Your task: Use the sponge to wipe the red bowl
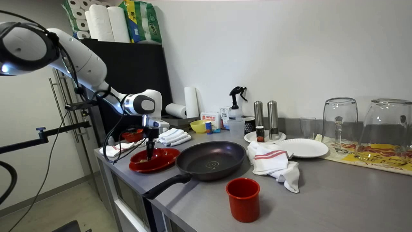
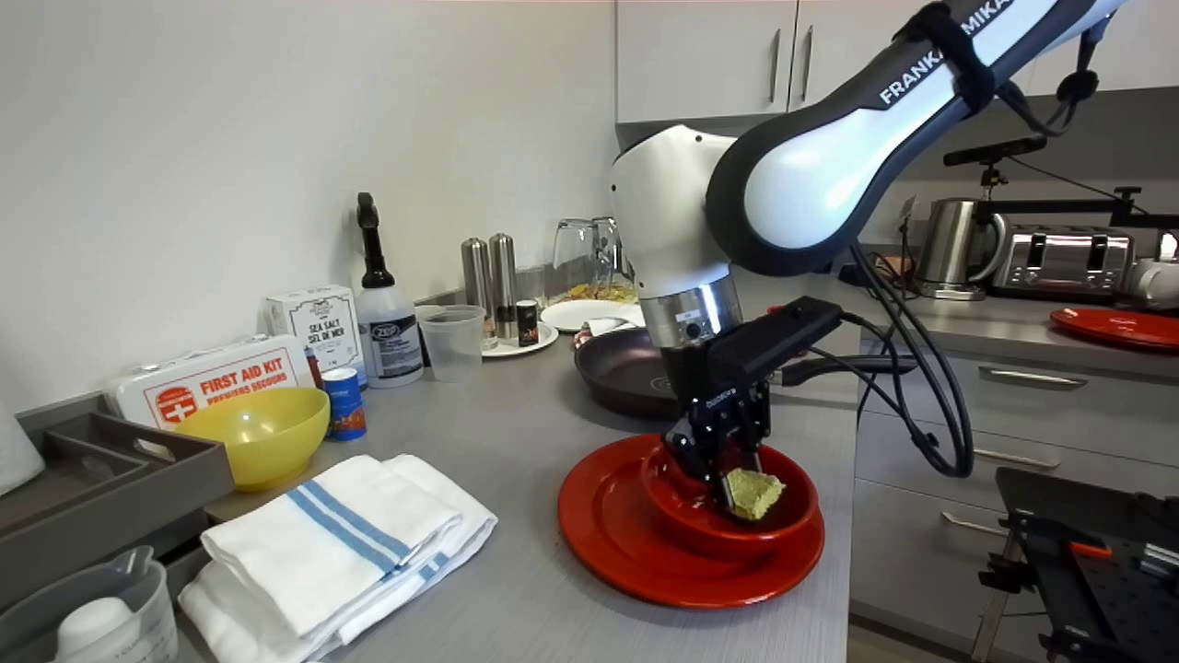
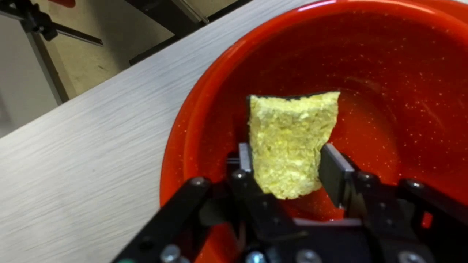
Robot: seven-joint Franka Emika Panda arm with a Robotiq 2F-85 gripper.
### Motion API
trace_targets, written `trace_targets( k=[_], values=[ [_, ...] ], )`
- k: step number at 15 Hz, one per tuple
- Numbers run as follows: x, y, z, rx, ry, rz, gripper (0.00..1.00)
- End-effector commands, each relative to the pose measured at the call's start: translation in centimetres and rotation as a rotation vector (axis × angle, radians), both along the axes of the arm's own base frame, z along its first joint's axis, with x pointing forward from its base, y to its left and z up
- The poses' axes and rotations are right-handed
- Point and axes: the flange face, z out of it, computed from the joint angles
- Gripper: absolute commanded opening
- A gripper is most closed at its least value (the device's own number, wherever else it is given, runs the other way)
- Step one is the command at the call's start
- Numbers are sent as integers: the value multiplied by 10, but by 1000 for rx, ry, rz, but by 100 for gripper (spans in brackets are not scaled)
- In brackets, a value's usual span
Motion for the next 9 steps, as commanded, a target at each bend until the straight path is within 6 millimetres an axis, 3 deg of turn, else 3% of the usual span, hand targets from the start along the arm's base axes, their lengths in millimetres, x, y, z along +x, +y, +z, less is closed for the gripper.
trace_targets(
  k=[1, 9],
  values=[
    [7, 4, 2, -13, -6, -168, 23],
    [26, 7, 9, 5, -260, -381, 23]
  ],
)
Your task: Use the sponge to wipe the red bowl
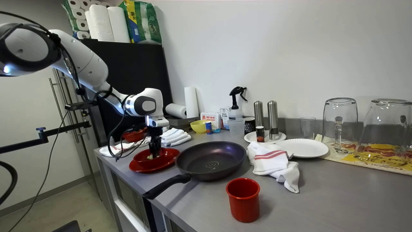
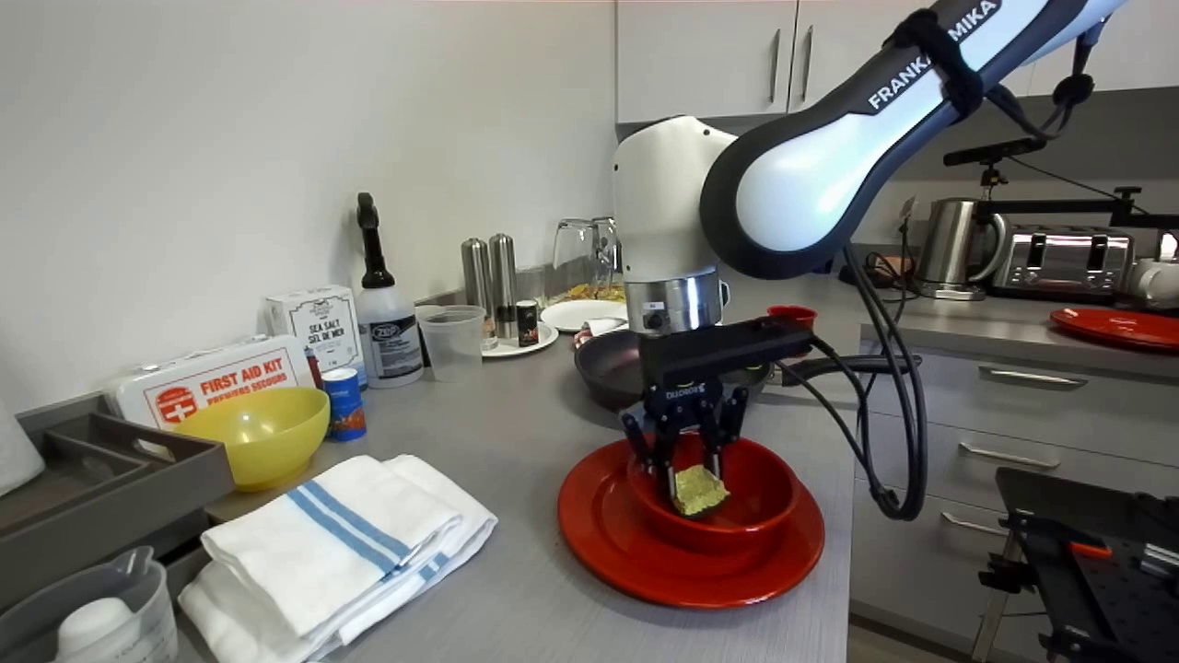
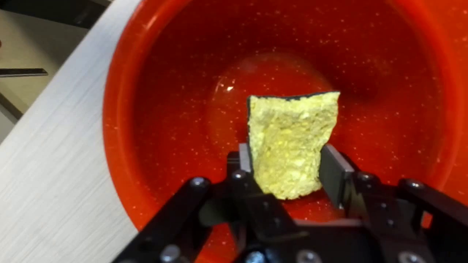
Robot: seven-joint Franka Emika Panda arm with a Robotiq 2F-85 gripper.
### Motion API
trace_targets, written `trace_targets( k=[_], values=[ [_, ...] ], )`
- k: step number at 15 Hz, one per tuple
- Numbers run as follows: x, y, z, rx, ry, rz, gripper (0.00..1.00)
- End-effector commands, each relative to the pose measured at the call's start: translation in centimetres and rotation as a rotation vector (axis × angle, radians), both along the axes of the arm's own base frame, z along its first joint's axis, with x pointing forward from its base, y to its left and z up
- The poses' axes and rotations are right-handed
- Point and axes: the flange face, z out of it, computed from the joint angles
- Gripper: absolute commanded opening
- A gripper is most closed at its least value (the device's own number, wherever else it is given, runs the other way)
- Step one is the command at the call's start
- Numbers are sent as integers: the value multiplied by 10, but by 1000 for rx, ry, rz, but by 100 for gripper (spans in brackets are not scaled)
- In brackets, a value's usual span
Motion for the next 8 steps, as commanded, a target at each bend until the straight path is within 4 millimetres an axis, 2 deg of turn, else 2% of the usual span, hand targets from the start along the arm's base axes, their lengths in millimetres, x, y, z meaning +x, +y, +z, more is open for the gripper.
trace_targets(
  k=[1, 8],
  values=[
    [5, 4, 3, -6, -118, -63, 23],
    [7, 2, 0, -22, -183, -115, 23]
  ],
)
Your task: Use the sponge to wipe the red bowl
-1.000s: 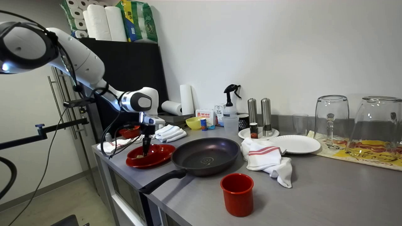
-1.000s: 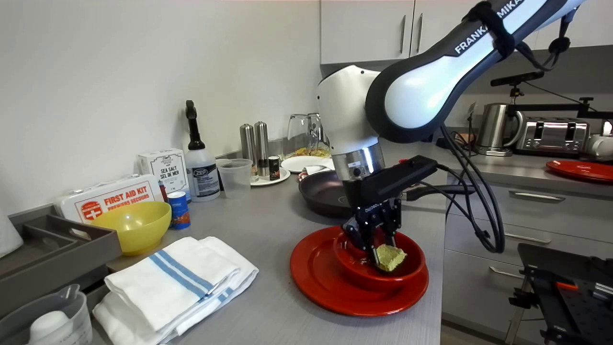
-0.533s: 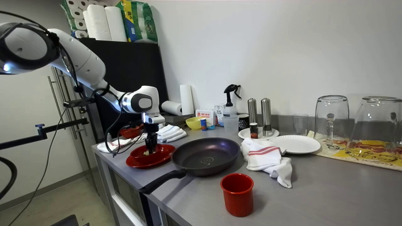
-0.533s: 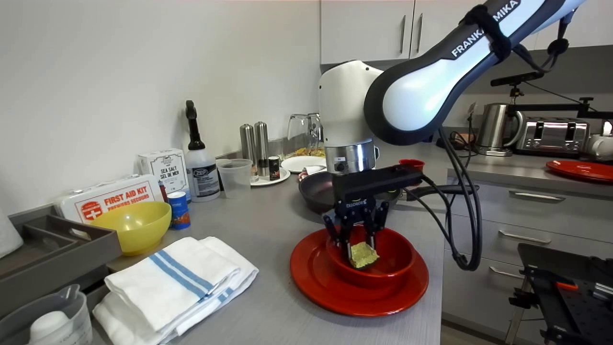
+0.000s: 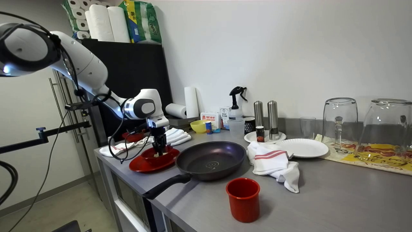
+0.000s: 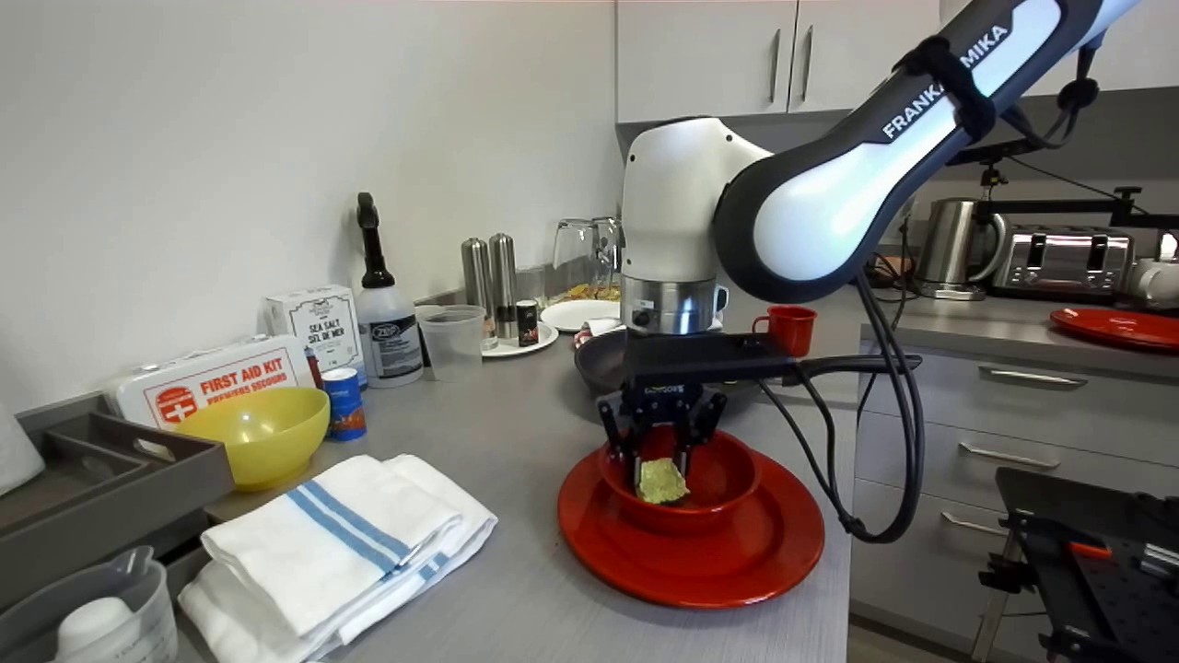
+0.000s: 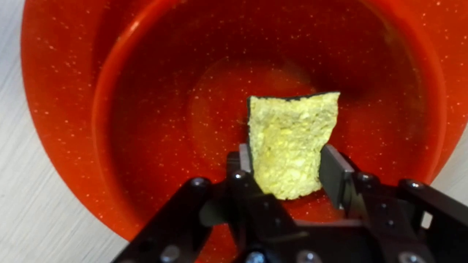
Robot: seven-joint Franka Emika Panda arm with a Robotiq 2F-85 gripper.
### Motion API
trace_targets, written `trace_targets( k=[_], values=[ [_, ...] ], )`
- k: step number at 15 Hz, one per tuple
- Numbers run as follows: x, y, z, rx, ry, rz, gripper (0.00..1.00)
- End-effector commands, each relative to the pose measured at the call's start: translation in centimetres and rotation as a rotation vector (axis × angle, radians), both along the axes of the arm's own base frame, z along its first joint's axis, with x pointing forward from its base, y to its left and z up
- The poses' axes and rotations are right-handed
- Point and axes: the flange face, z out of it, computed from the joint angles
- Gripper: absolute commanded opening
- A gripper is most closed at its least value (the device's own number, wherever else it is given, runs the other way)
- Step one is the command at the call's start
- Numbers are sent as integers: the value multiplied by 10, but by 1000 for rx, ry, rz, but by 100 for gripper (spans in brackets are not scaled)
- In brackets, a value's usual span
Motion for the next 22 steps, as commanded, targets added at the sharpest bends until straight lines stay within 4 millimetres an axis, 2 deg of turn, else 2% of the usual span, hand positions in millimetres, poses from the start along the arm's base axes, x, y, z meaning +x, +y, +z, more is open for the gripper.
trace_targets(
  k=[1, 11, 16, 19, 22],
  values=[
    [-4, 0, -2, -5, 8, -29, 23],
    [-19, 16, -3, 187, 204, -32, 23],
    [-20, 10, -4, 238, 272, -39, 23],
    [-19, 4, -4, 218, 273, -53, 23],
    [-16, -5, -9, 100, 201, -40, 23]
  ],
)
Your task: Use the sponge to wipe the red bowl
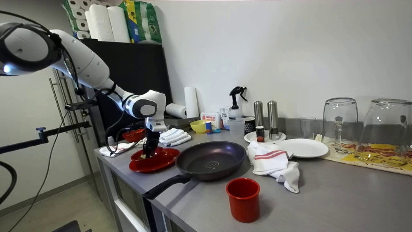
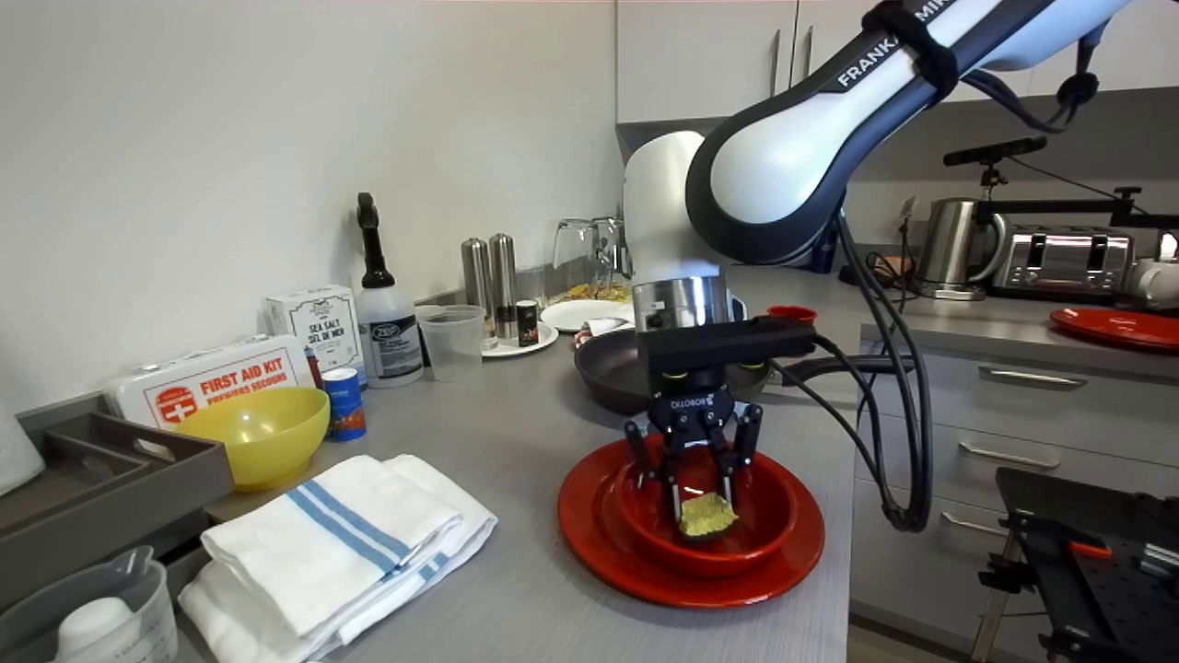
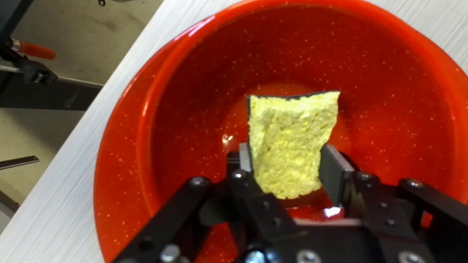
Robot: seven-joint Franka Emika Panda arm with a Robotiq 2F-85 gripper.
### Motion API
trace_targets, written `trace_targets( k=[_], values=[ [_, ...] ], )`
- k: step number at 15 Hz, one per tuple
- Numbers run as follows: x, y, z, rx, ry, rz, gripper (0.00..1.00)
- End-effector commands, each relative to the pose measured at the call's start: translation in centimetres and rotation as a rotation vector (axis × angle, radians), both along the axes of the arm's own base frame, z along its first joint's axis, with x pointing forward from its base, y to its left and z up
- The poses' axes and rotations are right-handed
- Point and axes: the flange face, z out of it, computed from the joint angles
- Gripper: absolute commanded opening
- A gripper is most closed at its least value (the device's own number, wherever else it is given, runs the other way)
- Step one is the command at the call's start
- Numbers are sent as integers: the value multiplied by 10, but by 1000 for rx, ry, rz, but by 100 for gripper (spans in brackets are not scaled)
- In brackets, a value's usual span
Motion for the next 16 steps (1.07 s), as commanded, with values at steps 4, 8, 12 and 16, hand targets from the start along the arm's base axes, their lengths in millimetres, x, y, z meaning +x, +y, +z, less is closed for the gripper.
trace_targets(
  k=[4, 8, 12, 16],
  values=[
    [5, -11, 0, -202, -114, 74, 23],
    [4, -3, 2, -280, -185, 120, 23],
    [3, 4, 2, -386, -288, 170, 23],
    [0, 8, 1, -447, -337, 183, 23]
  ],
)
